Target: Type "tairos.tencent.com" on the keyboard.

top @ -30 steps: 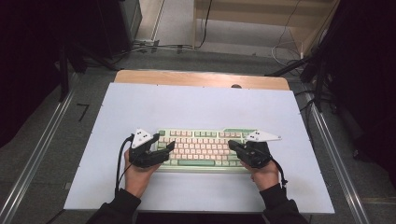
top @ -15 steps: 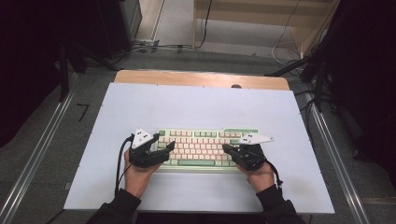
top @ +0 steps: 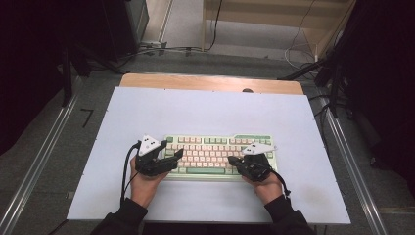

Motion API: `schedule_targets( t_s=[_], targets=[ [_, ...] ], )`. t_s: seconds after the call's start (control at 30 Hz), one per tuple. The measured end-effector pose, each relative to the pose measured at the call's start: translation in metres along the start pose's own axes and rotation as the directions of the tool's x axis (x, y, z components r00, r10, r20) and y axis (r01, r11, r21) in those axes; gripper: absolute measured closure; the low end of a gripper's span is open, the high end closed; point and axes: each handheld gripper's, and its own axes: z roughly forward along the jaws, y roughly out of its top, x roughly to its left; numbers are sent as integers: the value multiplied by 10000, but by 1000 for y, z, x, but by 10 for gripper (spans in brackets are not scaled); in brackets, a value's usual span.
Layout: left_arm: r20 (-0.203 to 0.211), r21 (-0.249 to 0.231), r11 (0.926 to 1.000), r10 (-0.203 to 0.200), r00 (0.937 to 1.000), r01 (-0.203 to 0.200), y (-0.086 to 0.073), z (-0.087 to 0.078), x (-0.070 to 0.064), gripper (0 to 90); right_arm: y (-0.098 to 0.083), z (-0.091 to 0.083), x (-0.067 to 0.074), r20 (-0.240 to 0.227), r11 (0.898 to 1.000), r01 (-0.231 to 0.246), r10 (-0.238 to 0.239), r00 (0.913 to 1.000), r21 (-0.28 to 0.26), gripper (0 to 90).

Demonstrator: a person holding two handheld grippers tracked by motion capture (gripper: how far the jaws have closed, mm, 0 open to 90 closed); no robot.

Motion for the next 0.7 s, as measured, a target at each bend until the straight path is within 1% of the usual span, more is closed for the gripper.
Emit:
schedule_targets(
  t_s=[0.37, 0.47, 0.5, 0.57, 0.6, 0.7],
  targets=[
    [-13, 15, 10000, -18, 10000, 18, 0, 0, 0, 314, -2, 5, 2, -85, 9997, 71, -69, 9999, 253, 877],
    [-12, 19, 10000, -12, 10000, 12, 0, 0, 0, 315, -4, 6, 2, -86, 9997, 26, -24, 10000, 255, 877],
    [-3, 19, 10000, -21, 10000, 21, 0, 0, 0, 315, -5, 7, 2, -68, 9996, 85, -83, 9999, 279, 877],
    [18, 8, 10000, -19, 10000, 19, 0, 0, 0, 315, -6, 7, 1, -104, 9997, -16, 18, 9999, 254, 877],
    [15, 12, 10000, -19, 10000, 19, 0, 0, 0, 315, -4, 5, 2, -67, 9995, 117, -115, 9999, 287, 877],
    [-11, 11, 10000, -30, 10000, 30, 0, 0, 1, 315, -2, 0, 1, -87, 10000, -12, 11, 10000, -45, 877]
  ],
)
